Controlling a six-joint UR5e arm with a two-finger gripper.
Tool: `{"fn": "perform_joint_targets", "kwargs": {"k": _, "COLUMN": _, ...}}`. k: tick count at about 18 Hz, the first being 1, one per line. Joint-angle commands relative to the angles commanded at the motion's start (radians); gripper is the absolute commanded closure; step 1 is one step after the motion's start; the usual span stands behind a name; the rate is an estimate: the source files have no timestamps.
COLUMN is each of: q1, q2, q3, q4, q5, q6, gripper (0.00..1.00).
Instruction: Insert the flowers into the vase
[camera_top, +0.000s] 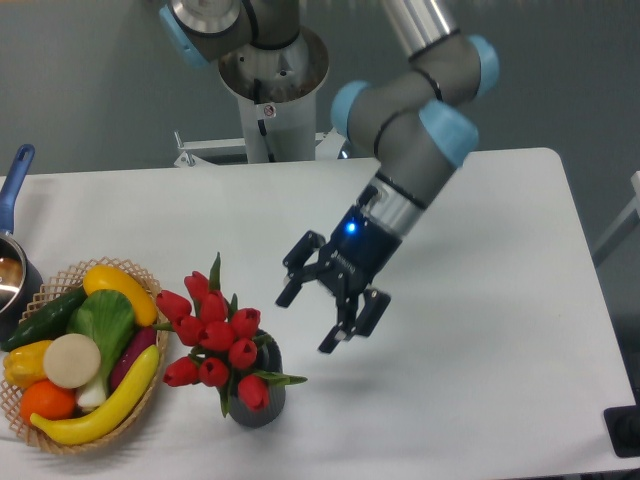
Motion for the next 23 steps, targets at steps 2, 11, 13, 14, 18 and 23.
{"fn": "perform_joint_targets", "kwargs": {"k": 2, "q1": 0.006, "q2": 0.064, "q3": -0.002, "q4": -0.005, "q5": 0.129, "q6": -0.026, "gripper": 0.0}}
{"fn": "perform_joint_targets", "kwargs": {"k": 11, "q1": 0.095, "q2": 0.163, "q3": 0.055, "q4": -0.21, "q5": 0.393, "q6": 0.036, "gripper": 0.0}}
{"fn": "perform_joint_targets", "kwargs": {"k": 13, "q1": 0.11, "q2": 0.18, "q3": 0.071, "q4": -0.303, "q5": 0.419, "q6": 0.142, "gripper": 0.0}}
{"fn": "perform_joint_targets", "kwargs": {"k": 14, "q1": 0.126, "q2": 0.19, "q3": 0.071, "q4": -0.331, "q5": 0.431, "q6": 0.209, "gripper": 0.0}}
{"fn": "perform_joint_targets", "kwargs": {"k": 18, "q1": 0.201, "q2": 0.227, "q3": 0.064, "q4": -0.419, "q5": 0.431, "q6": 0.36, "gripper": 0.0}}
{"fn": "perform_joint_targets", "kwargs": {"k": 23, "q1": 0.201, "q2": 0.237, "q3": 0.06, "q4": -0.436, "q5": 0.424, "q6": 0.365, "gripper": 0.0}}
